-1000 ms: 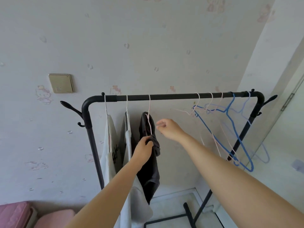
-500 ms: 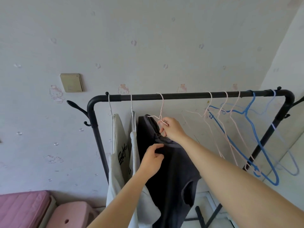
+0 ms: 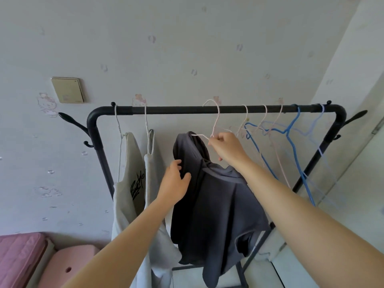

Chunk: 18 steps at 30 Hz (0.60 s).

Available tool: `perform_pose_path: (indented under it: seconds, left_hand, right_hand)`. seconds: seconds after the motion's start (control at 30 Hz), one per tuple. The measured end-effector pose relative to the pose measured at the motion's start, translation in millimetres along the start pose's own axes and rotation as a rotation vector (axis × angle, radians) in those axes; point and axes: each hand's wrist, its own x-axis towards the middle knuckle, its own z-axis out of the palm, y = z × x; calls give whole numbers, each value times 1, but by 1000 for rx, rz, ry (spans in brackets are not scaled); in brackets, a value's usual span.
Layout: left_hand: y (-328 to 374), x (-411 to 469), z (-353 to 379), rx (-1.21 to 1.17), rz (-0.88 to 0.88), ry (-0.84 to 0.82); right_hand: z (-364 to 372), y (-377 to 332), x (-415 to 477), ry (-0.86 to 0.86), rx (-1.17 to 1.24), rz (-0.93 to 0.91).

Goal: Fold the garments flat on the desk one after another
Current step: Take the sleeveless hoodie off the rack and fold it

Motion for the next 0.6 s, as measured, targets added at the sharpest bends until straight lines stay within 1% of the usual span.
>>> perform_pose_path:
  seconds: [0.1, 0.17, 0.23, 0.37, 0.47, 0.6]
  left_hand:
    - [10, -2, 7, -3, 31, 47]
    - [10, -4, 15, 3, 28, 36]
    - [4, -5, 23, 26, 3, 30]
    - [-13, -13, 41, 107, -70, -9]
    - [-25, -25, 52, 155, -40, -2]
    - [-32, -29, 52, 138, 14, 42]
  right_hand:
    - [-6, 8, -27, -60, -23, 66]
    - [-6, 21, -42, -112, -68, 133]
    - [-3, 34, -56, -123, -135, 161]
    - [-2, 57, -81, -77, -120, 226]
    - [-4, 69, -99, -23, -124, 236]
    - [-4, 76, -119, 33, -143, 215]
